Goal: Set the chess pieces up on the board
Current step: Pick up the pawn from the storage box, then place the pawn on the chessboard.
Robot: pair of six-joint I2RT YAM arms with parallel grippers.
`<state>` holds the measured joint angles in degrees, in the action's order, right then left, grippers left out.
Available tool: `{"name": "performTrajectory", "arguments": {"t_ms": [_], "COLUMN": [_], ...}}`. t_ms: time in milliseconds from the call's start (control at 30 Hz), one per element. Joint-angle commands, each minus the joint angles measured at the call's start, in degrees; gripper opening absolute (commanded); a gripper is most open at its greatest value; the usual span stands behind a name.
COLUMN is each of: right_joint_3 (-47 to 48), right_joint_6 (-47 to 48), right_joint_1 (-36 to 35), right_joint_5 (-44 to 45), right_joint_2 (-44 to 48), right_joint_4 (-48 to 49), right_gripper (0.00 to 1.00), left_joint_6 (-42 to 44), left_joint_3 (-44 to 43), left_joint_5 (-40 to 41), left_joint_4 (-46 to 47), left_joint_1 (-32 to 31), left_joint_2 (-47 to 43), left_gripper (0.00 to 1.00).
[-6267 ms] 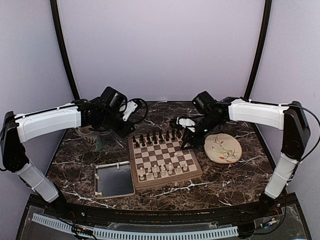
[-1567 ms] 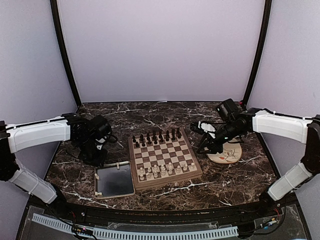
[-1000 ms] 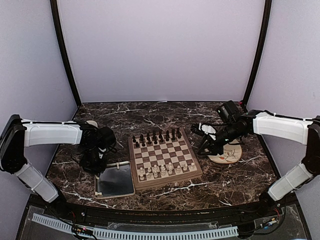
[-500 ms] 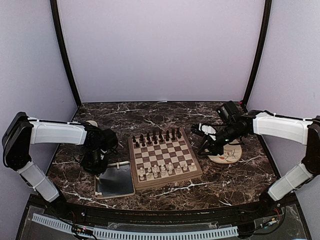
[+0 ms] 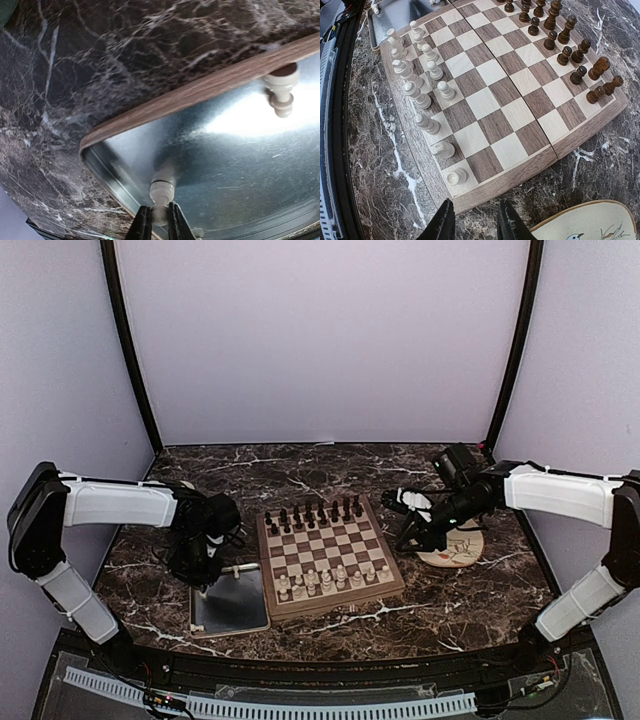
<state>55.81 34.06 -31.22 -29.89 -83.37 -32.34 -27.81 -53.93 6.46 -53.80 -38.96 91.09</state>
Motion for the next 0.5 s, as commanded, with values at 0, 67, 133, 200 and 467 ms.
{"name": "performTrajectory", "arguments": {"t_ms": [0,67,133,200,467], "right_joint_3": [-0.5,-0.2,-0.3,-0.3,-0.2], "right_joint_6": [0.7,0.7,0.7,0.7,0.7], "right_joint_1": [0.2,0.2,0.2,0.2,0.2], "right_joint_5": [0.1,0.1,0.1,0.2,0.3], "right_joint_2": [-0.8,-1.0,-0.8,-0.8,-0.8], "right_joint_4": [0.3,0.1,0.2,0.2,0.3], "right_gripper": [0.30,0.30,0.30,0.30,0.30], "left_joint_6": [3.1,3.5,4.1,4.8,13.3], "left_joint_3": [-2.1,-3.2,-5.7,-9.2,-26.9], "left_joint_5": [-3.3,-2.9,-2.8,-2.4,-0.5], "left_joint_4": [2.8,2.0,0.7,-1.5,-3.4], "left_joint_1": [-1.2,-1.7,-2.7,-4.0,-11.2], "left_joint_2": [1.5,2.0,2.2,2.2,5.8], "left_gripper": [0.10,0.07,0.06,0.06,0.08]}}
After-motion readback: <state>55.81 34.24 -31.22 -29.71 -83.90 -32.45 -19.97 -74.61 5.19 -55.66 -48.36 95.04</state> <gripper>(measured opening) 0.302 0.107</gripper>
